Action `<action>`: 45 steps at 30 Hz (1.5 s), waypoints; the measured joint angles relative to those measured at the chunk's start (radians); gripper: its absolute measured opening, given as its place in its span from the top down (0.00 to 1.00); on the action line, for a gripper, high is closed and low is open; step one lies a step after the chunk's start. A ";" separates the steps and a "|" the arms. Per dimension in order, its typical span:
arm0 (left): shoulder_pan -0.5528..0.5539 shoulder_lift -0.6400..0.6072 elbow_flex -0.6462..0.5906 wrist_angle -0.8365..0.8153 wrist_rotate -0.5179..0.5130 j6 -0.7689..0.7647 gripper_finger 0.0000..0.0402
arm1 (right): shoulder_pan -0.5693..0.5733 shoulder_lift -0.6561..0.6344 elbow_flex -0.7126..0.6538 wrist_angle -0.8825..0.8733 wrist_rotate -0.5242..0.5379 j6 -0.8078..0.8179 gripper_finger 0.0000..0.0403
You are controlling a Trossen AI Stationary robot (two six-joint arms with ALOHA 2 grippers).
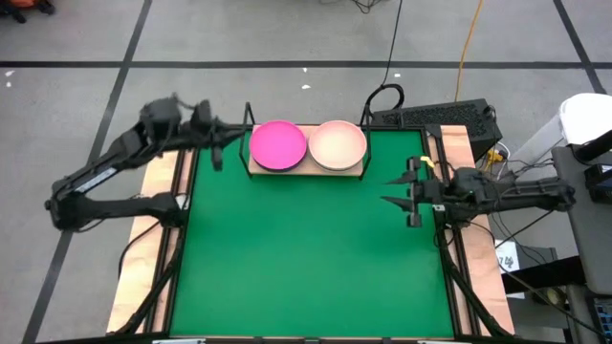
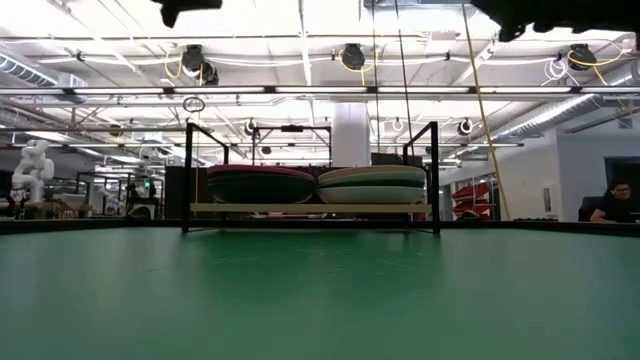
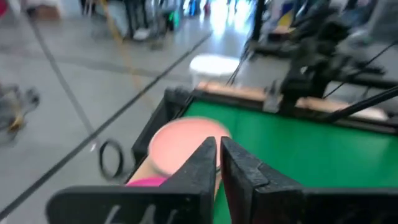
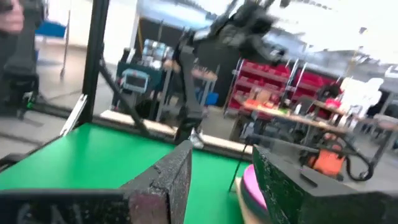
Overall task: Place and stack plates onto a shelf
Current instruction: Return to Home Position
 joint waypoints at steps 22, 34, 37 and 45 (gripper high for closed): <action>-0.186 -0.553 -0.583 0.400 -0.022 -0.070 1.00 | 0.000 -0.339 -0.098 -0.172 0.002 0.059 1.00; -0.186 -0.776 -0.763 0.402 -0.009 -0.100 1.00 | 0.000 -0.428 -0.374 0.155 0.001 0.083 1.00; -0.186 -0.816 -0.813 0.405 -0.004 -0.120 1.00 | 0.000 -0.425 -0.375 0.132 0.000 0.103 1.00; -0.188 -0.860 -1.001 0.623 -0.001 -0.159 1.00 | 0.000 -0.427 -0.377 0.145 0.001 0.086 1.00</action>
